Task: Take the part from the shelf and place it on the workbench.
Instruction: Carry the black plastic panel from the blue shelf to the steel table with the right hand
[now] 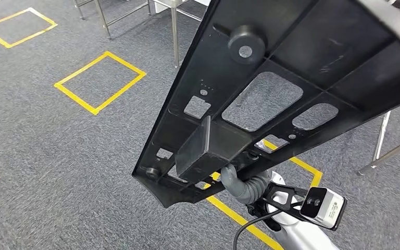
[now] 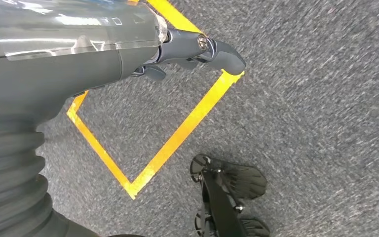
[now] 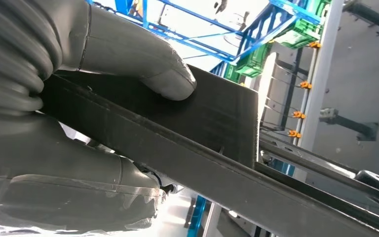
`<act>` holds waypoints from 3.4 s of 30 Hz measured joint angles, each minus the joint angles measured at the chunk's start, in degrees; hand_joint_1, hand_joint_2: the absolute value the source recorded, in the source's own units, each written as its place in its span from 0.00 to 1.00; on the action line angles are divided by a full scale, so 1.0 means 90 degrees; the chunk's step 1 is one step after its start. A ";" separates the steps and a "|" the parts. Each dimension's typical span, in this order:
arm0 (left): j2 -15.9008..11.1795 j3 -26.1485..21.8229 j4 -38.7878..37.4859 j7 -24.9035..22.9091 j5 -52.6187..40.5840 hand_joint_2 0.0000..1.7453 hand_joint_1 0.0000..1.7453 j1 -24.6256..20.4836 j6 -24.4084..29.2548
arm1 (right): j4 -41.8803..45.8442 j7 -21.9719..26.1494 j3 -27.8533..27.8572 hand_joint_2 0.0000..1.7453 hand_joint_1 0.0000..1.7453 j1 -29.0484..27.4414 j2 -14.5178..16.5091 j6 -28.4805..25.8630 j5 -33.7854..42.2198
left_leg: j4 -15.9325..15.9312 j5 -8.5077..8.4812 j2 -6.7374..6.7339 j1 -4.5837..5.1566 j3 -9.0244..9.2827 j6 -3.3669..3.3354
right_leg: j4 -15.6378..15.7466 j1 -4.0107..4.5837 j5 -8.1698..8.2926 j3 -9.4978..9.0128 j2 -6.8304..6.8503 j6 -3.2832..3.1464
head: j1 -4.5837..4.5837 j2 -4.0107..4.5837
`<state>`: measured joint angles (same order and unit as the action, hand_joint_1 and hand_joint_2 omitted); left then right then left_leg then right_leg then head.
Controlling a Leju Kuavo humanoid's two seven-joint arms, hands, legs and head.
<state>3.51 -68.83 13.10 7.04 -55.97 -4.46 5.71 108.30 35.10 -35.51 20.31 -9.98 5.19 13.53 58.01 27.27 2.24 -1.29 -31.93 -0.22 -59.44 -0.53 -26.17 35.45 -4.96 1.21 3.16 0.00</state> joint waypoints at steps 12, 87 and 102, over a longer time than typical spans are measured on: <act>0.0008 -0.0046 -0.0001 0.0005 -0.0002 1.00 0.00 0.0002 0.0001 | -0.0064 -0.0013 0.0002 1.00 1.00 0.0152 0.0002 0.0092 0.0203 | -0.0041 0.0040 -0.0755 0.0084 0.0065 0.0022 | 0.0157 0.0137 -0.0006 -0.0178 0.0976 -0.0120 | -0.0001 0.0000; -0.0036 -0.0112 -0.0001 0.0140 0.0094 1.00 0.00 -0.0010 -0.0190 | 0.0223 -0.0420 -0.0209 1.00 1.00 0.0286 0.0280 -0.0712 -0.0036 | 0.0201 -0.0032 -0.0288 0.0053 -0.0165 0.0093 | 0.0156 0.0085 -0.0049 -0.0283 0.0475 -0.0214 | -0.0001 0.0000; -0.0035 -0.0118 -0.0001 0.0143 0.0069 1.00 0.00 -0.0032 -0.0185 | 0.0302 -0.0444 -0.0197 1.00 1.00 0.0311 0.0263 -0.0738 0.0024 | -0.0020 0.0261 -0.0276 0.0036 0.0269 -0.0055 | -0.0119 0.0037 0.0260 0.0168 0.0541 -0.0013 | -0.0001 0.0000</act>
<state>3.19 -69.89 13.09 8.33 -55.35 -4.75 4.04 111.01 31.10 -37.28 23.11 -7.61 -1.45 13.74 57.83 29.61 -0.25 -0.97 -29.51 -0.72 -60.51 -0.20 -23.83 36.96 -0.09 1.09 3.15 0.00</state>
